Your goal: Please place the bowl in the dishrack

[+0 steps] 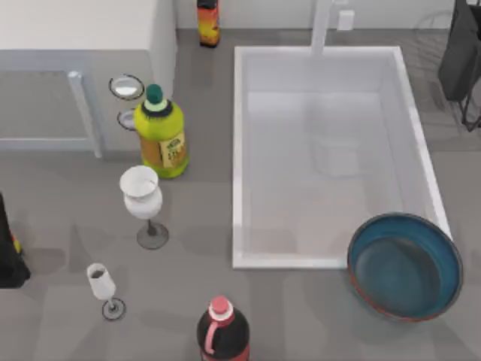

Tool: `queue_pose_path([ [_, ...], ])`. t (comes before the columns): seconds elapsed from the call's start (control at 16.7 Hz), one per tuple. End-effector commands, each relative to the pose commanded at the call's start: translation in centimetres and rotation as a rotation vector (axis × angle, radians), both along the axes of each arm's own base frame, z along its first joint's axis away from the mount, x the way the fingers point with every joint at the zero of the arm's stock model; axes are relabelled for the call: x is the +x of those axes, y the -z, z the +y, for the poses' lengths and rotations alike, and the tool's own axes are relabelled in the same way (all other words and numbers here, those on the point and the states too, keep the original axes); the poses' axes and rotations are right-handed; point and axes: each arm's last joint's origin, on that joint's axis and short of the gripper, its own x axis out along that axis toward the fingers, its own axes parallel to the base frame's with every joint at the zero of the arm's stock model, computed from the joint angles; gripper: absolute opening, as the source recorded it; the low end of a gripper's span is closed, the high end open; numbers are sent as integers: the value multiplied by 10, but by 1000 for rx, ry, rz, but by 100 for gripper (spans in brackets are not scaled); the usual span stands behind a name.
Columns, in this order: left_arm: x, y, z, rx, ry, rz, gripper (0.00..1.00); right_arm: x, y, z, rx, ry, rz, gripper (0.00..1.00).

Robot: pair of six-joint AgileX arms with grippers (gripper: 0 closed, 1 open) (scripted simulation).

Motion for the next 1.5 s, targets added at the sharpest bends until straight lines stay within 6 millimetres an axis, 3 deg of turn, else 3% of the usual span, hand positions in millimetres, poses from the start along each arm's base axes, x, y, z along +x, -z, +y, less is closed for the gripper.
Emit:
queue_pose_path([
  [0.24,0,0,0,0,0,0,100,0,-6,1,10,-8,33,100],
  [0.54,0,0,0,0,0,0,100,9,-41,9,64,-57,298,100],
  [0.78,0,0,0,0,0,0,100,41,-63,23,95,-80,695,100],
  [1.08,0,0,0,0,0,0,100,92,-71,50,77,-53,1159,100],
  [1.32,0,0,0,0,0,0,100,123,-73,71,35,-13,1377,100],
  [1.5,0,0,0,0,0,0,100,135,-72,80,12,9,1453,100],
])
